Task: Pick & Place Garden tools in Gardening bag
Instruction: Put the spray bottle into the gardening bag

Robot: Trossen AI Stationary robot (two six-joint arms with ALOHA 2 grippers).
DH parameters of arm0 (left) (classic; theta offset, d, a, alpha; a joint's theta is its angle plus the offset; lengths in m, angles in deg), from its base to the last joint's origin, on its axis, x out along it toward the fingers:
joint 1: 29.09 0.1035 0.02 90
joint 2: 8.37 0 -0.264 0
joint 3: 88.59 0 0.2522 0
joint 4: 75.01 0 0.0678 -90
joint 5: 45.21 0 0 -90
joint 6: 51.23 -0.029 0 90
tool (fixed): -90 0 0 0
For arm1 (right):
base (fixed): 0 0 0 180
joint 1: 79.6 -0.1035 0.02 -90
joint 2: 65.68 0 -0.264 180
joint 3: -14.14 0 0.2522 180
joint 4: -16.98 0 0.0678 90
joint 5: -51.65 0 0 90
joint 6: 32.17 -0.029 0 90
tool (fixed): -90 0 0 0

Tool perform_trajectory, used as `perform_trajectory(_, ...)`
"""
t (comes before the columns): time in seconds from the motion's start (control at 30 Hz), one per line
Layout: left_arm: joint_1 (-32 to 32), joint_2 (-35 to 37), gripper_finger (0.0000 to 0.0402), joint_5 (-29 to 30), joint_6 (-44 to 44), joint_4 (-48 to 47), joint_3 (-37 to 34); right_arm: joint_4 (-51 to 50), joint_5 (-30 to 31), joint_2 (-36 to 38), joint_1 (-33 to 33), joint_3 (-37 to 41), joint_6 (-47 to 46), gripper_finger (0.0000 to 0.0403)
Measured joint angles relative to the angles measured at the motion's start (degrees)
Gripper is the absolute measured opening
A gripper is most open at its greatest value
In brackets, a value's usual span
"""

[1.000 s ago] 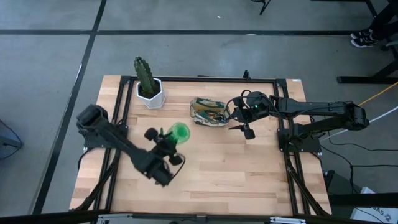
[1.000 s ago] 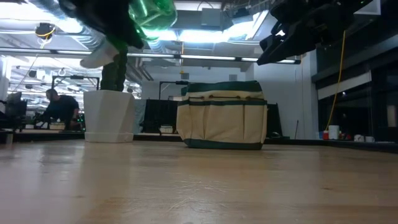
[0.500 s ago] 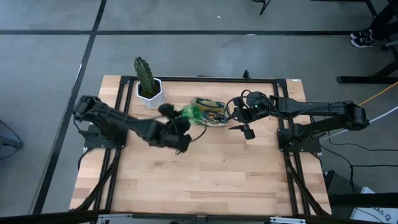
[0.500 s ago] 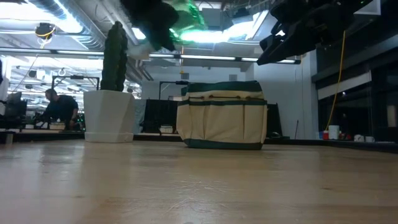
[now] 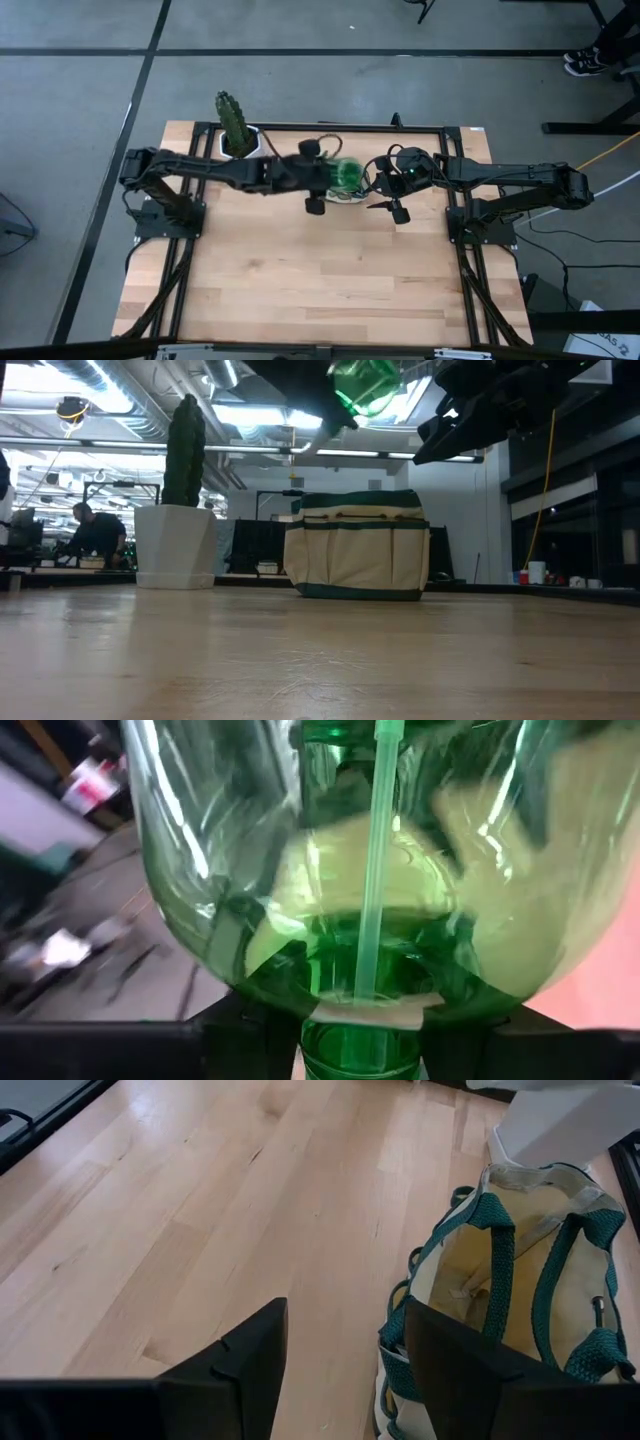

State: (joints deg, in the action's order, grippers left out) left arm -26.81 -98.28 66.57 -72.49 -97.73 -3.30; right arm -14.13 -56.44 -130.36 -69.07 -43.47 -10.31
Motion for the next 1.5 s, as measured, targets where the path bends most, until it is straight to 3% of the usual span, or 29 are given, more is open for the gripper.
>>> perform_trajectory(0.17, 4.0, -1.0, 0.0152, -11.7, 0.2, 5.4, 0.0, 0.0, 0.0, 0.0, 0.0, 0.0, 0.0, 0.0202)
perform_trajectory(0.53, 9.8, -7.8, 0.0153, -24.3, 3.1, 11.8, 0.0, 0.0, 0.0, 0.0, 0.0, 0.0, 0.0, 0.0202)
perform_trajectory(0.77, 11.9, -7.9, 0.015, -34.1, 9.6, 11.8, 0.0, 0.0, 0.0, 0.0, 0.0, 0.0, 0.0, 0.0202)
perform_trajectory(0.87, 12.5, -7.9, 0.0154, -33.7, 11.9, 9.7, 0.0, 0.0, 0.0, 0.0, 0.0, 0.0, 0.0, 0.0202)
perform_trajectory(1.03, 13.0, -7.9, 0.0153, -28.0, 14.5, 7.5, 0.0, 0.0, 0.0, 0.0, 0.0, 0.0, 0.0, 0.0202)
perform_trajectory(1.2, 12.8, -7.9, 0.0152, -27.1, 14.5, 5.5, 0.0, 0.0, 0.0, 0.0, 0.0, 0.0, 0.0, 0.0202)
perform_trajectory(1.4, 12.4, -7.9, 0.0163, -16.9, 15.2, 2.5, 0.0, 0.0, 0.0, 0.0, 0.0, 0.0, 0.0, 0.0202)
perform_trajectory(1.5, 12.4, -7.9, 0.0165, -15.6, 15.5, 2.5, 0.0, 0.0, 0.0, 0.0, 0.0, 0.0, 0.0, 0.0202)
